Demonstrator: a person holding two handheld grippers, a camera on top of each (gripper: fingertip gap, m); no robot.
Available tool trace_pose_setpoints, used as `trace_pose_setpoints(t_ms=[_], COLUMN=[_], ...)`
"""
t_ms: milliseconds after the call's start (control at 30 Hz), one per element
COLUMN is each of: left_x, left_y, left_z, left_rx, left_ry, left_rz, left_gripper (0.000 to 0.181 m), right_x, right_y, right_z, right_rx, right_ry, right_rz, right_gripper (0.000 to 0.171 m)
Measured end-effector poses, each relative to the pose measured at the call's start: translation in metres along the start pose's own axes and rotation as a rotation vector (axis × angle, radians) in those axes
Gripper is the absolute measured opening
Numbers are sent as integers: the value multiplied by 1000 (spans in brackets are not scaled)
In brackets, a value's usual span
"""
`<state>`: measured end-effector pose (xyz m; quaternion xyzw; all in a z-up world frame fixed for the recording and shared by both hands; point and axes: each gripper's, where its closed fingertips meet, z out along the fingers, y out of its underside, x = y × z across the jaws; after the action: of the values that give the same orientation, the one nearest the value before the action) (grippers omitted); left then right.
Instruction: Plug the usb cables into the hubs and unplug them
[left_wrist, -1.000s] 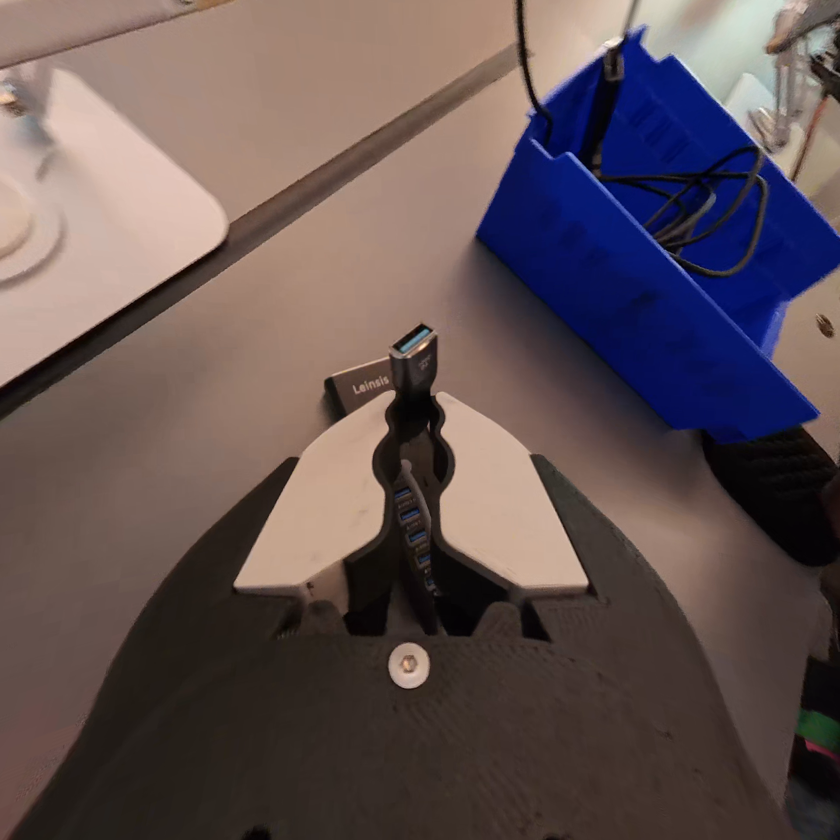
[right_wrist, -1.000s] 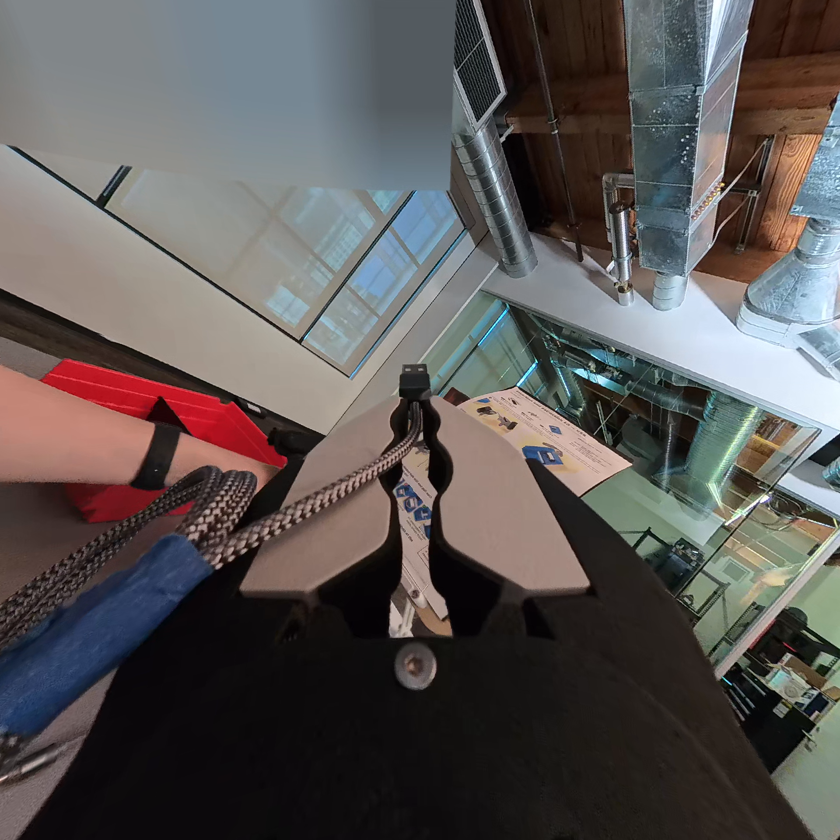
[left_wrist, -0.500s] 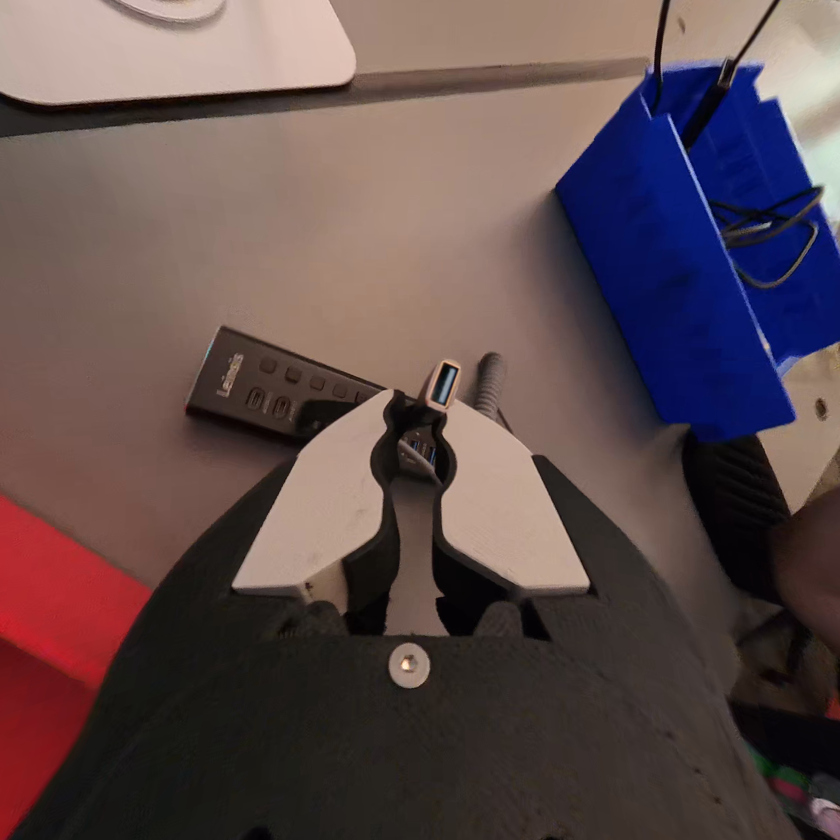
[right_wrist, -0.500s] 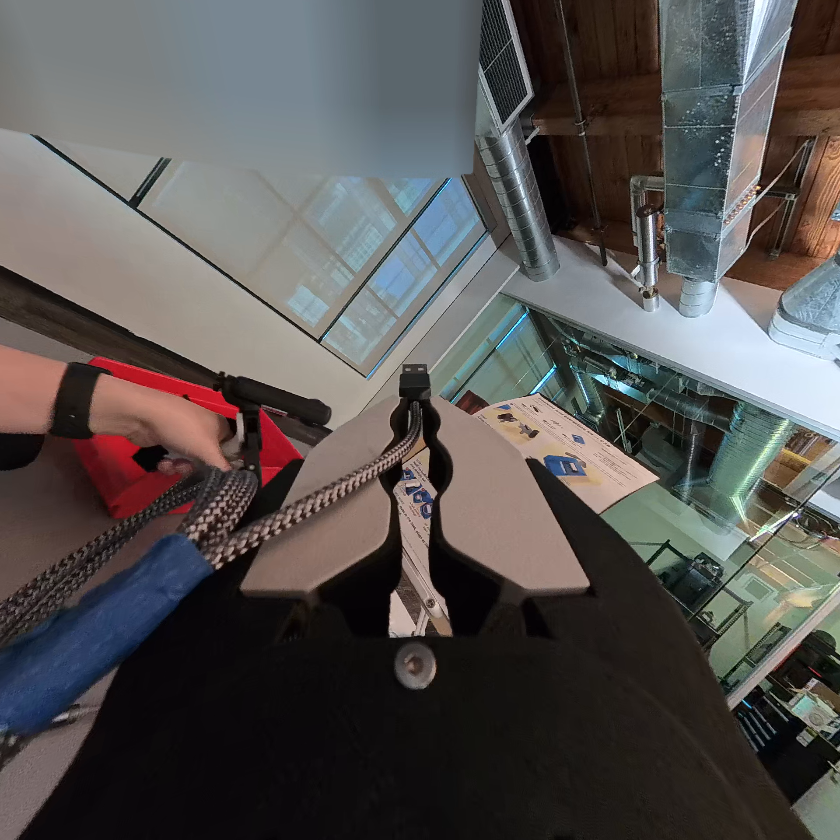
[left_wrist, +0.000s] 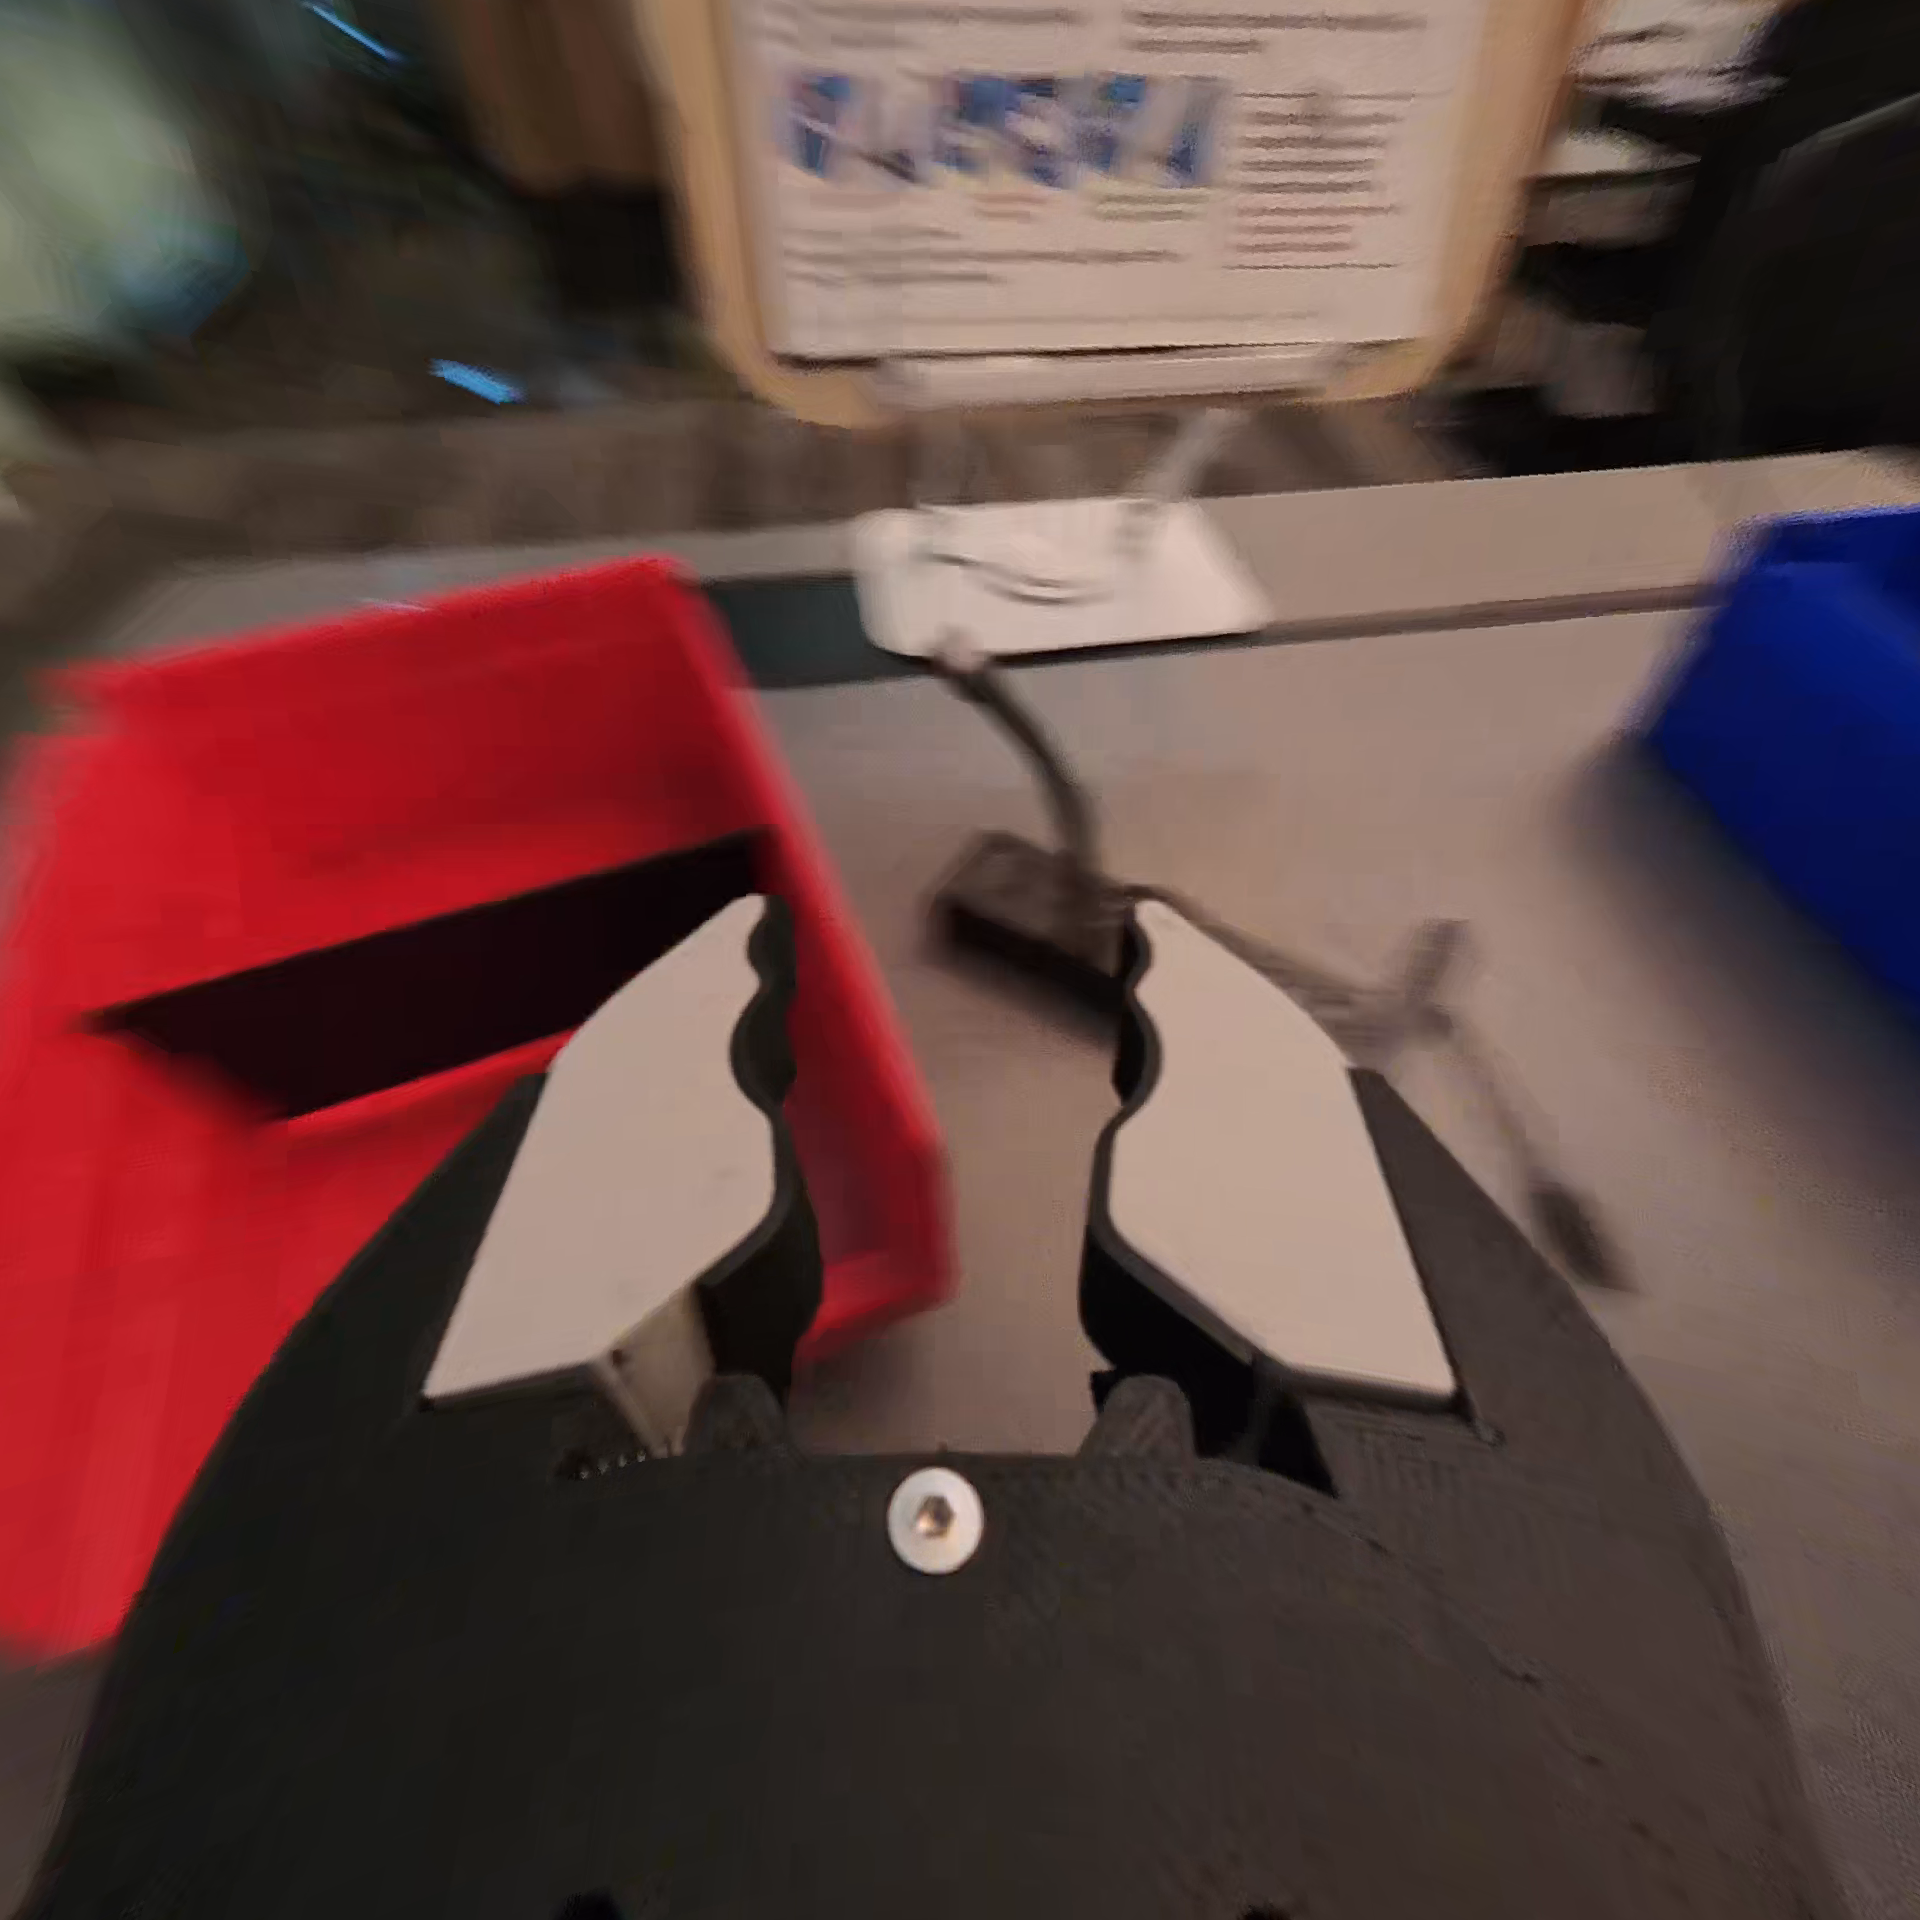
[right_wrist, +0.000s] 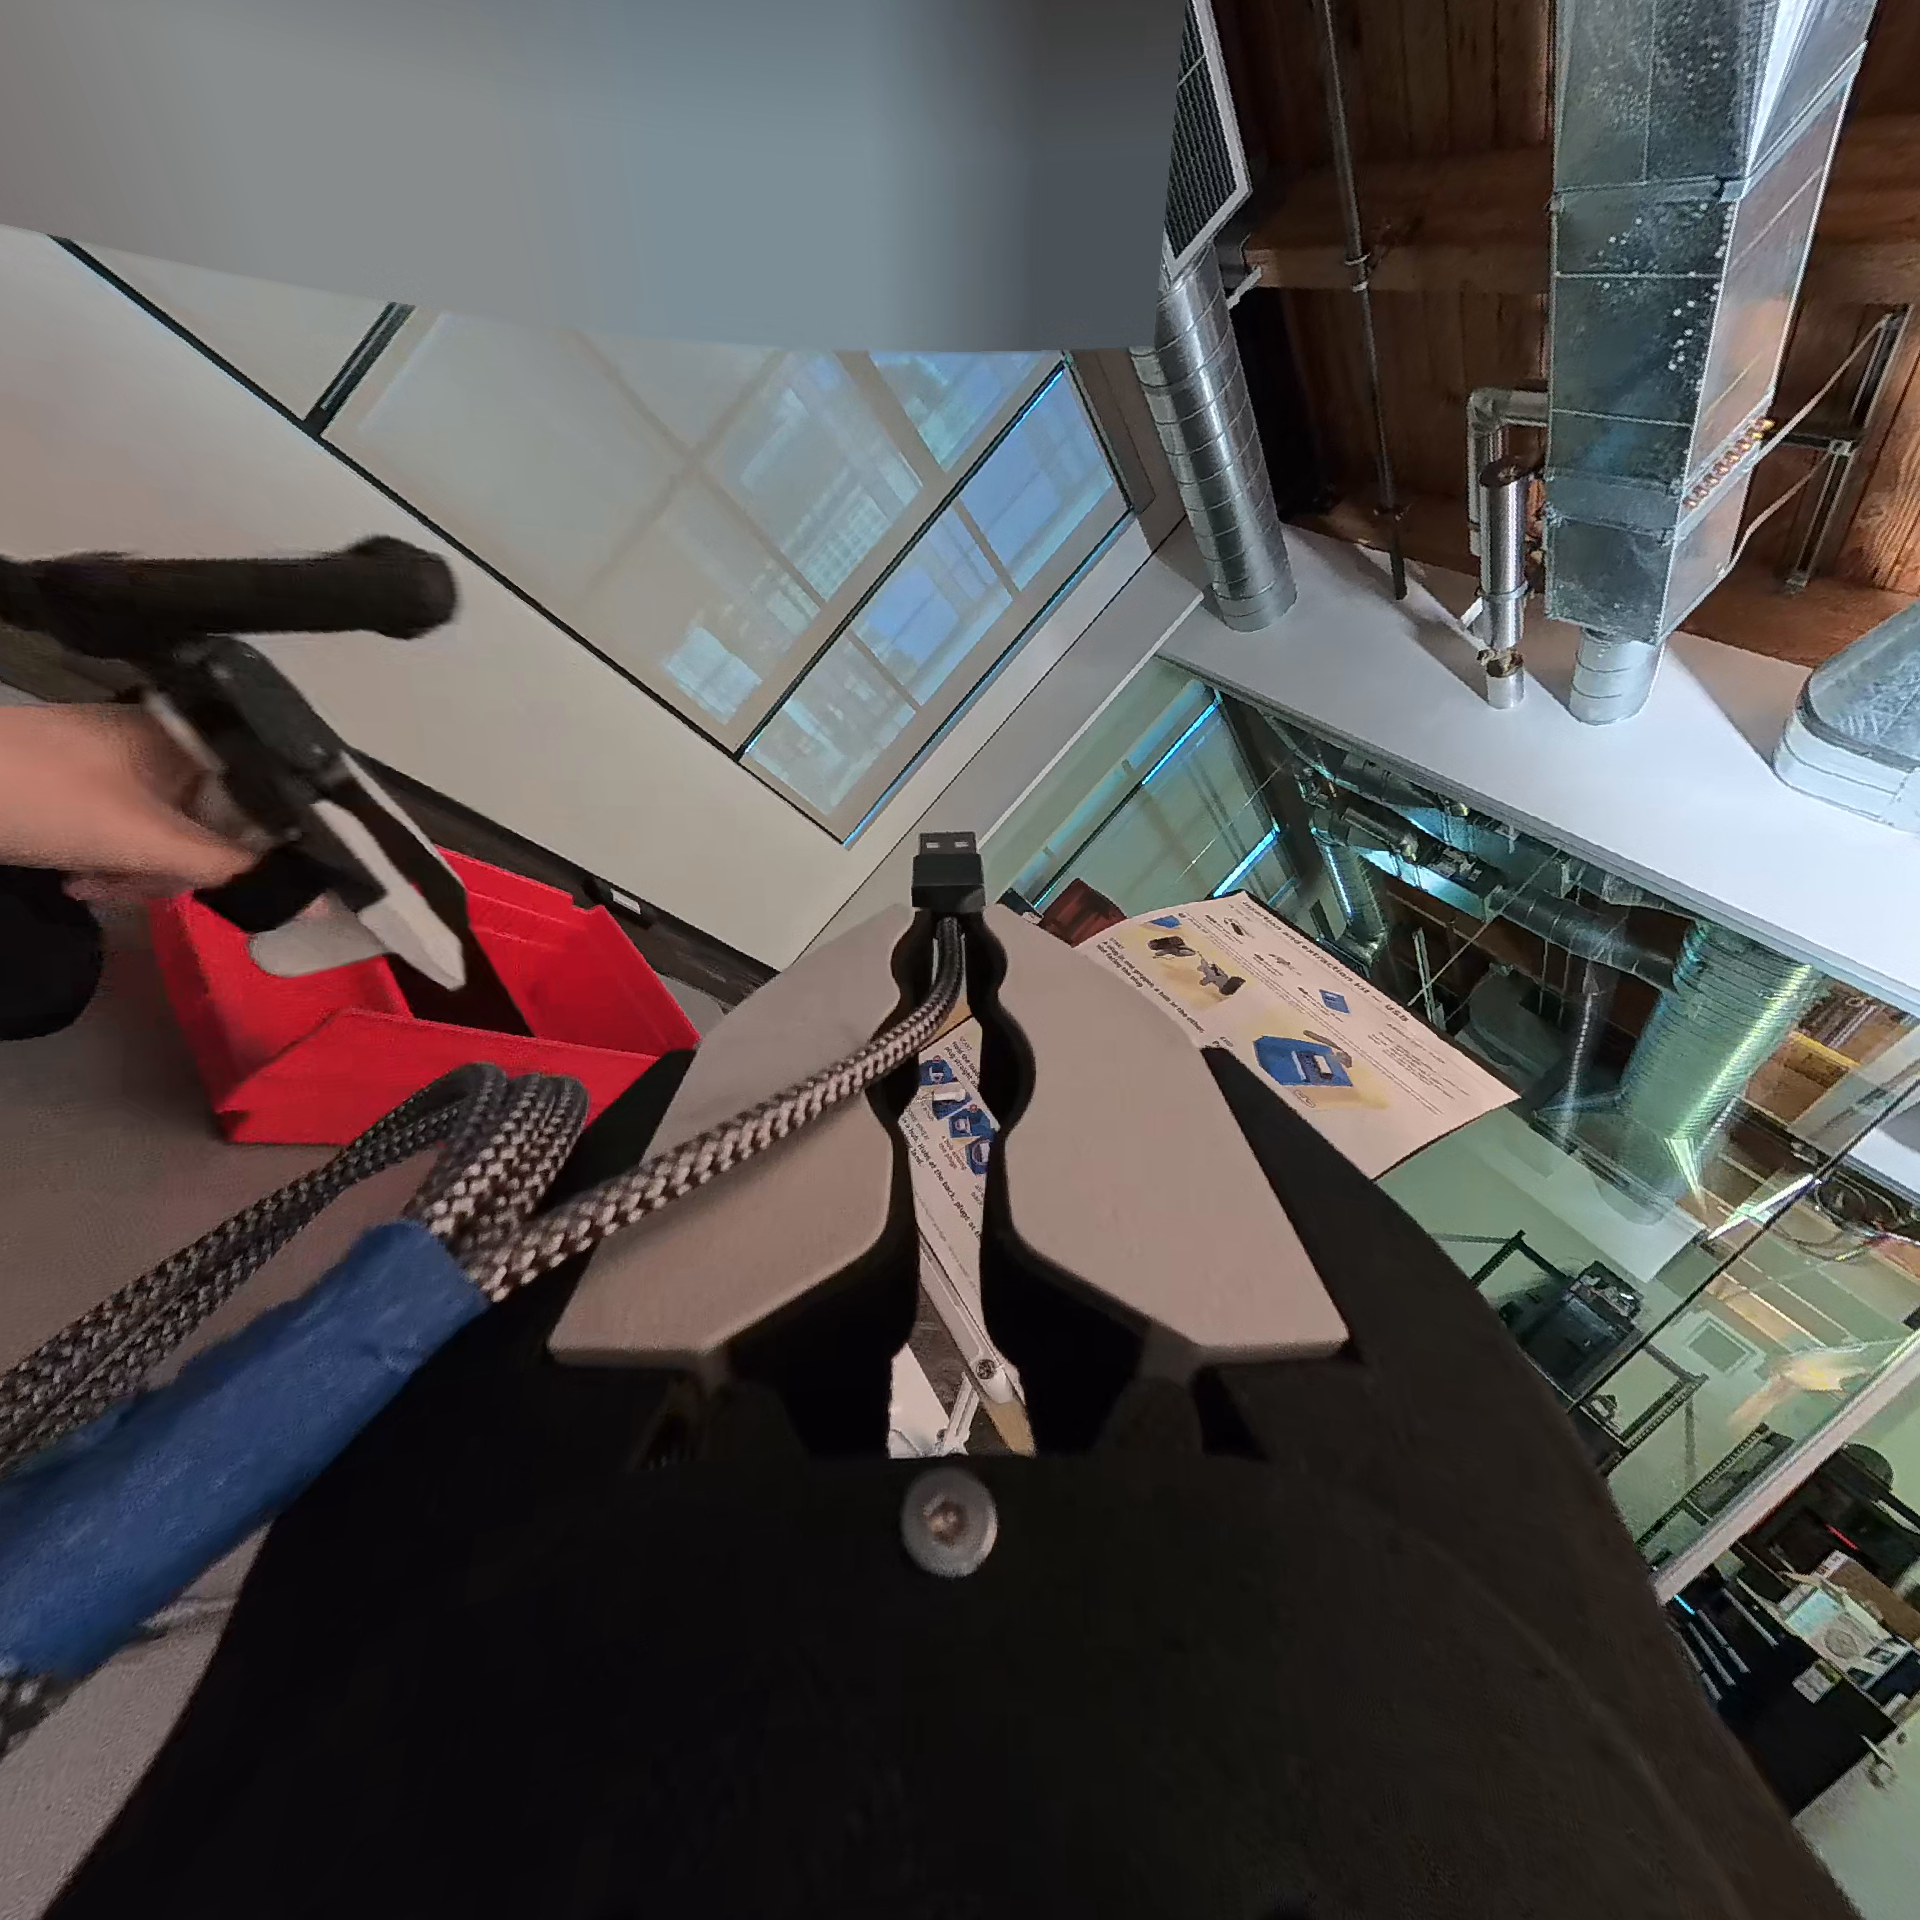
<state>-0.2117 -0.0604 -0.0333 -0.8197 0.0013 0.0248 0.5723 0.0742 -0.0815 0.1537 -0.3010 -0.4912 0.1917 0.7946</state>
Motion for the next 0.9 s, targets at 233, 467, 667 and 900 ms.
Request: trace_pose_setpoints(t_ms=[233, 467, 667, 900], left_x=[-27, -78, -92, 41], left_y=[70, 69, 59, -4], left_z=[33, 46, 48, 36], left_rx=[-240, -229, -242, 42], left_ry=[-156, -217, -120, 440], left_rz=[134, 74, -29, -206], left_gripper=[44, 3, 13, 50], right_x=[-4, -10, -8, -5], right_y=[9, 16, 22, 33], right_z=[6, 10, 10, 10], right_rx=[-30, -61, -82, -105], right_ry=[-11, -25, -25, -24], right_rz=[2, -19, -15, -9], right_gripper=[7, 7, 7, 7])
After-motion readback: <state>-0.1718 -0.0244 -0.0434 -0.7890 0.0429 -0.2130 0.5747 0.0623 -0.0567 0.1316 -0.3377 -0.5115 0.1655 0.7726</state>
